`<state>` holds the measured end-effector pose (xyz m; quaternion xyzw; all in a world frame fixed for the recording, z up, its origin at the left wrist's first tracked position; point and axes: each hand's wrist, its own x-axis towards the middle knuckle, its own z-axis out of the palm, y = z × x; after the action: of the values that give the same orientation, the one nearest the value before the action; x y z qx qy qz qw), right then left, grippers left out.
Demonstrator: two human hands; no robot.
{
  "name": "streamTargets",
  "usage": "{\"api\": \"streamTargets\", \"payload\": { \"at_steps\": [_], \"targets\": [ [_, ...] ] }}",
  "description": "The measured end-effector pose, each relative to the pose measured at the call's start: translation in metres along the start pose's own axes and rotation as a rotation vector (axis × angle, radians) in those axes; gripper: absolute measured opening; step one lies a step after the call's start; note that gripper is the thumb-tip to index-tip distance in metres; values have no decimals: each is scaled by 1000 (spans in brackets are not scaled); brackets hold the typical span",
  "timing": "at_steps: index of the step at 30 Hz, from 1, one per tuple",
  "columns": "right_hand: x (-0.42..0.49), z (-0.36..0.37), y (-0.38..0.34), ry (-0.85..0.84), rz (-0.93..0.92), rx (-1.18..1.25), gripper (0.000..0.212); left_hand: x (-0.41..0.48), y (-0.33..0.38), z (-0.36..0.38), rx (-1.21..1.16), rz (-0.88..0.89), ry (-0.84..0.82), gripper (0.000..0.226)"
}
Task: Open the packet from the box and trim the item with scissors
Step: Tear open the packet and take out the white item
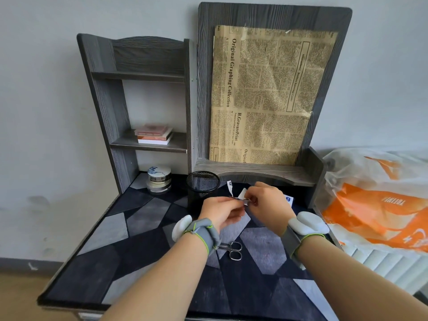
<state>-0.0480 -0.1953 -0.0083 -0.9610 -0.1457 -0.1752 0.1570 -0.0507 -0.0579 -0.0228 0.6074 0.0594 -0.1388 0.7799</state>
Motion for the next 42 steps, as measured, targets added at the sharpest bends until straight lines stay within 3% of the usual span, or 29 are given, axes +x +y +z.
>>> {"api": "streamTargets", "payload": {
  "at_steps": [8,42],
  "targets": [
    [-1,-2,3,73,-57,-33,11,-3,3,-2,-142,-32,-32,10],
    [-2,2,5,153,-159,-54,9,-7,6,1,-108,-16,17,8]
  ]
}}
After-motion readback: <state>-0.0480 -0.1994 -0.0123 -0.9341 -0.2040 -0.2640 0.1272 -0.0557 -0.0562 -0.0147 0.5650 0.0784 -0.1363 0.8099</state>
